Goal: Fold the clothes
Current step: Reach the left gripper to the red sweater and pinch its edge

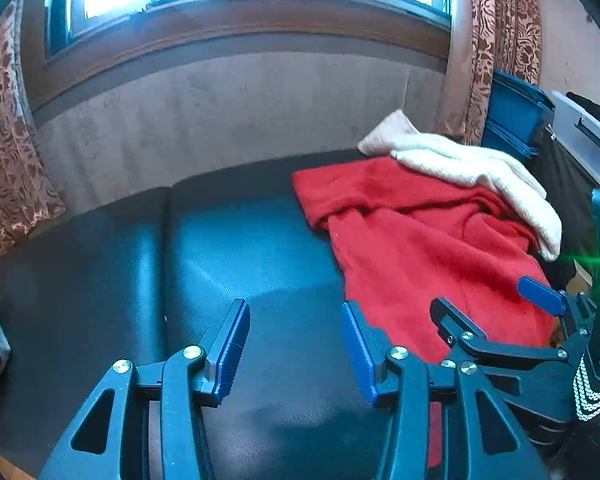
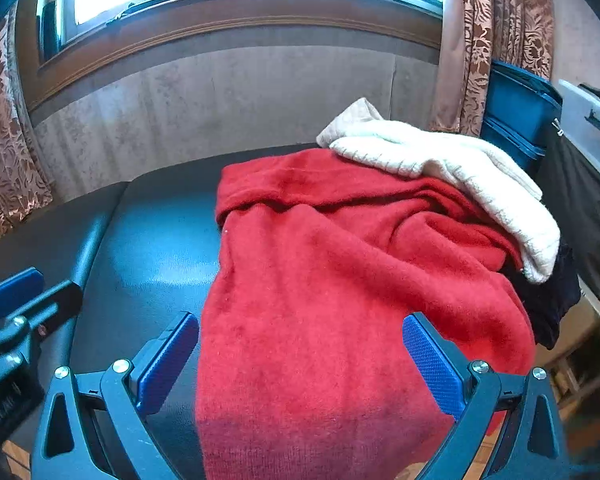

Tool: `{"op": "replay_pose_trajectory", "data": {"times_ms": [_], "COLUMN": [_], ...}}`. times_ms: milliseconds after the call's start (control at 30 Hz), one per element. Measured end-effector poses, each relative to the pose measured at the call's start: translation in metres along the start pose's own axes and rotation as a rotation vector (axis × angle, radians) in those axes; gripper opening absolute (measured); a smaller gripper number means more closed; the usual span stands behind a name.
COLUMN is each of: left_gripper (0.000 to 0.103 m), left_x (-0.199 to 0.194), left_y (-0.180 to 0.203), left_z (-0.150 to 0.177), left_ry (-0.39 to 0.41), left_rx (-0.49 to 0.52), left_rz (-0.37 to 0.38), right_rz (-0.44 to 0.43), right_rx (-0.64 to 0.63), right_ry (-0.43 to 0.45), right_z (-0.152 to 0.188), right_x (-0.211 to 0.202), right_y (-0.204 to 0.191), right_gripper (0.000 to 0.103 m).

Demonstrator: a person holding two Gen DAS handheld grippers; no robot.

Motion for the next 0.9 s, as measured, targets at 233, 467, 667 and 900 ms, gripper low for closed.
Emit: {"op": "replay_pose_trajectory", "data": {"times_ms": [233, 467, 667, 900], "left_gripper": [0.050, 0.050, 0.050, 0.050], "left_x": [0.027, 0.060, 0.071, 0.087], "left_y": [-0.010, -0.025, -0.021, 0.007], "left_z": [0.020, 0.048, 0.047, 0.002], "left_ry": [-0.150, -0.268, -0.266, -0.249], "left_rx": [-0.060, -0.135, -0.137, -0.108], "left_rz": [0.091, 0.173, 0.212, 0.280], "right_rz": [-0.062, -0.148, -0.227, -0.317], "right_rx": [-0.009, -0.003, 0.053, 0.115], "right_ry": [-0.044, -0.110, -0.133, -0.045], "right_z": [0.012, 0.032, 0.060, 0.062], "right_x": [0.015, 0.032, 0.046, 0.051], "right_y": [-0.012, -0.018, -0.003, 0.005], "right_gripper": [0.103, 0.103, 0.103, 0.103]}}
Point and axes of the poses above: each gripper's, at about its wrist camera, not at the fingertips, and x roughly the way its jaws point, y to its right, z to its underside, the point moved 4 cm from there along x, roughly the way its jaws point, and after that the axes turned 8 degrees about -y, right-handed, at the moved point
